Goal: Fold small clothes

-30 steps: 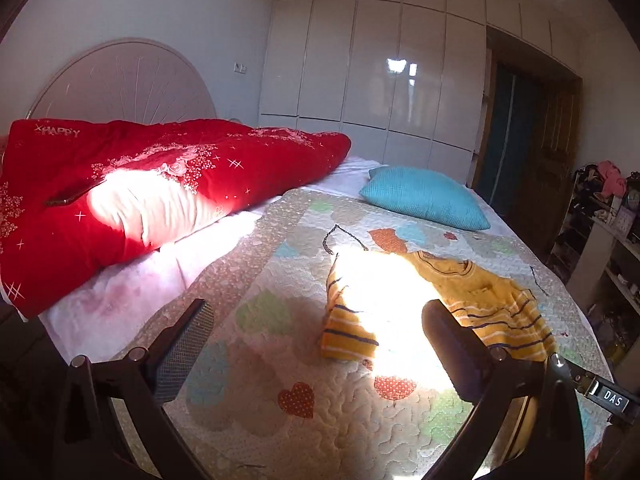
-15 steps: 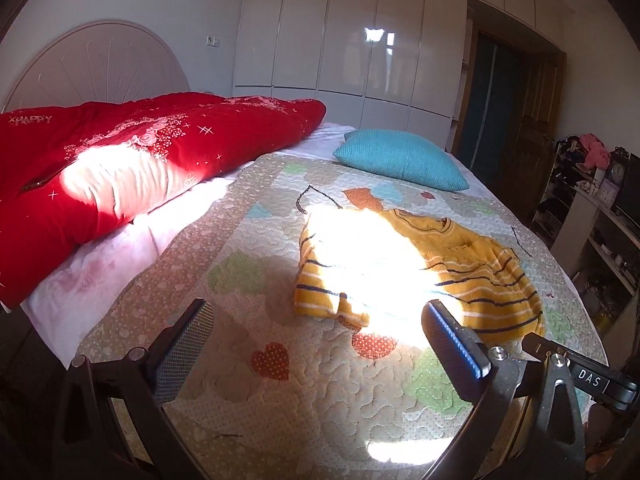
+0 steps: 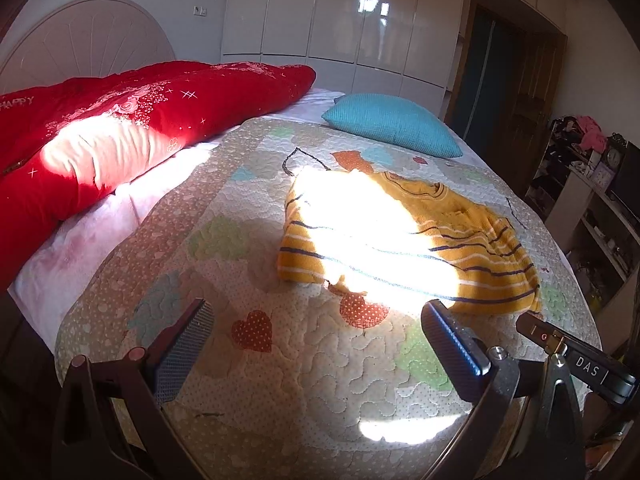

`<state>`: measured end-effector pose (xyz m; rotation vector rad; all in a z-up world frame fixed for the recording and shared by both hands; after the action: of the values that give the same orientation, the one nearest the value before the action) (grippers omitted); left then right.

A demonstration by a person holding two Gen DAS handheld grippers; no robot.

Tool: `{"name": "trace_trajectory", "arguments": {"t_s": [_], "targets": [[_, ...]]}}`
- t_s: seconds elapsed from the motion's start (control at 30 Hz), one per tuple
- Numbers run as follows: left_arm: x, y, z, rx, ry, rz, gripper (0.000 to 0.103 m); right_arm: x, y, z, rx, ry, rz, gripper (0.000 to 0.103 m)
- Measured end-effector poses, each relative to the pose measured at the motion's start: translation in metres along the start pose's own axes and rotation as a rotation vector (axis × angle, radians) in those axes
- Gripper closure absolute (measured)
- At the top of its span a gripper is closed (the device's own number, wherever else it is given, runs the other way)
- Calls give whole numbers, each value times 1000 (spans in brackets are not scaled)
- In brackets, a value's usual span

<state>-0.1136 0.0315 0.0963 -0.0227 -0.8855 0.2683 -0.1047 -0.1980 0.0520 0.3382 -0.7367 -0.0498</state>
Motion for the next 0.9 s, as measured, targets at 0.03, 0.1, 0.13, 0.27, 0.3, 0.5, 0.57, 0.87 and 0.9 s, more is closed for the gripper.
{"name": "trace_trajectory", "arguments": {"t_s": [0.03,0.1,0.13,0.27,0.3,0.5,0.57,0.87,0.9], "targets": [[0,0,-1,1,6,0,0,0,1,-1,-1,2,1,35],[-1,1,-3,3,14,-1,0,-1,1,-2,-1,7,4,35],[-2,1,-4,5,17,-2,0,-1,1,-3,-1,8,5,35],[-3,1,-6,8,27,-3,0,-2,2,-5,-4,17,7,34],[-3,1,-7,7,28,-3,0,-3,2,-6,-4,20,7,34],[-6,3,-10,4,42,1,0,-6,1,-10,-3,38,5,33],[-7,3,-12,1,50,2,0,-6,1,-11,-4,40,3,33],[-11,2,-17,0,71,0,0,-8,-2,-13,-10,51,-3,32],[-11,3,-17,0,72,-1,0,-9,-1,-14,-10,53,-2,32]]}}
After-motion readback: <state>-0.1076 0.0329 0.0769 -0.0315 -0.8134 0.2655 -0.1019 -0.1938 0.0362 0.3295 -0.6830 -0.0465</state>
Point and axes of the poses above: each gripper's, at about its wrist camera, not at the fingertips, and z roughly against the way its jaws point, y to its left, x to its top, the point moved 1 cm from there along -z, roughly the way its jaws point
